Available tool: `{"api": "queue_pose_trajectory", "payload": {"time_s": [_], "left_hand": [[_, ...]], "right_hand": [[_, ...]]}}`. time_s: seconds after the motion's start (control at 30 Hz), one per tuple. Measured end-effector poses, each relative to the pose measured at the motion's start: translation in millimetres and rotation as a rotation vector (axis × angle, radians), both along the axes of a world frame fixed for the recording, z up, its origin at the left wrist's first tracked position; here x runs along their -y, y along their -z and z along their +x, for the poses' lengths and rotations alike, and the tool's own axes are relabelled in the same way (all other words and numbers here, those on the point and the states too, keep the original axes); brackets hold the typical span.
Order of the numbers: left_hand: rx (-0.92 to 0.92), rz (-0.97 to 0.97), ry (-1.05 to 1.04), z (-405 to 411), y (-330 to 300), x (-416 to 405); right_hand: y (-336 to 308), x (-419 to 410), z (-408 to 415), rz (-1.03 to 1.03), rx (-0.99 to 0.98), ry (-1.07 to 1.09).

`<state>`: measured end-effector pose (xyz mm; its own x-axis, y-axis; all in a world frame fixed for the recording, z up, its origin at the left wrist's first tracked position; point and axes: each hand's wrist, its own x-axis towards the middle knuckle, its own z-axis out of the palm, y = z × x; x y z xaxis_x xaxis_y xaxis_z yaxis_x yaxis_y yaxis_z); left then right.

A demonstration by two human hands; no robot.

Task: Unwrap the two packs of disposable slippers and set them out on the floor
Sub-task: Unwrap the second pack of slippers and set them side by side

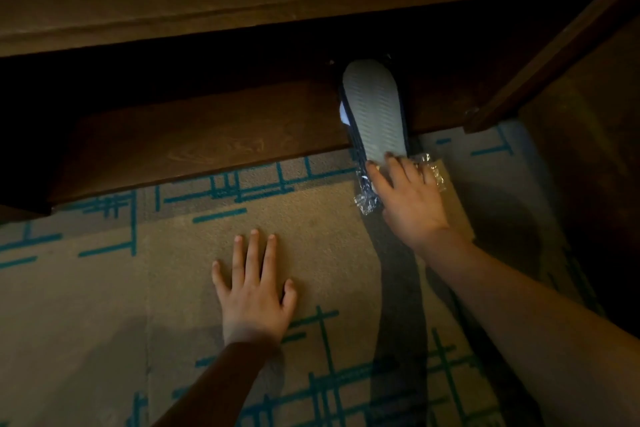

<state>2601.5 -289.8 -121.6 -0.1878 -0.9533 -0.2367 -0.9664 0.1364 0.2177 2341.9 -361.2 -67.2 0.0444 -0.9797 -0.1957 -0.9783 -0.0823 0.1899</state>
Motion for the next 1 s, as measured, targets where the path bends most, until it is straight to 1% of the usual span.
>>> {"api": "queue_pose_trajectory", "payload": {"time_s": [0.13,0.33,0.43,0.5,0.53,0.57,0.63,0.67,0.7,0.77,0.83,0.93,1.0], "left_hand": [[-0.012,0.009,0.007,0.5,-2.7,-0.5],[-0.022,0.028,0.057,8.4,-5.8,-4.8],[-0.111,0.074,0.083,22.8,-9.7,-29.6],[-0.263,0.13,0.03,26.4,-19.8,-50.9],[-0.392,0.172,-0.048,26.0,-26.2,-59.0],[-0.553,0.242,-0.172,25.0,-34.6,-64.9],[-0.915,0.474,-0.476,23.4,-53.2,-70.6],[-1.067,0.593,-0.598,23.3,-61.7,-70.5],[-1.168,0.71,-0.68,23.2,-68.4,-69.3],[-1.271,0.919,-0.731,22.4,-79.5,-66.7],[-1.33,1.059,-0.705,19.0,-88.9,-65.1],[-1.385,1.083,-0.635,20.4,-94.1,-67.9],[-1.392,1.07,-0.641,24.5,-94.9,-71.5]], "right_hand": [[-3.1,-26.8,14.9,0.01,0.024,-0.008],[-15.0,-89.5,46.3,0.042,0.152,-0.009],[-23.6,-126.6,64.3,0.047,0.26,0.011],[-30.8,-148.7,77.3,0.037,0.322,0.009],[-34.1,-157.7,82.9,0.029,0.351,0.002],[-37.1,-164.9,87.8,0.022,0.383,-0.008],[-42.6,-176.1,96.4,0.011,0.439,-0.024],[-45.7,-180.9,100.6,0.014,0.453,-0.034],[-49.2,-185.4,105.3,0.014,0.457,-0.047],[-55.6,-193.1,115.3,0.011,0.463,-0.078],[-62.3,-199.6,124.0,0.034,0.488,-0.091],[-72.8,-204.6,127.6,0.116,0.516,-0.105],[-80.3,-205.0,122.8,0.156,0.607,-0.13]]}}
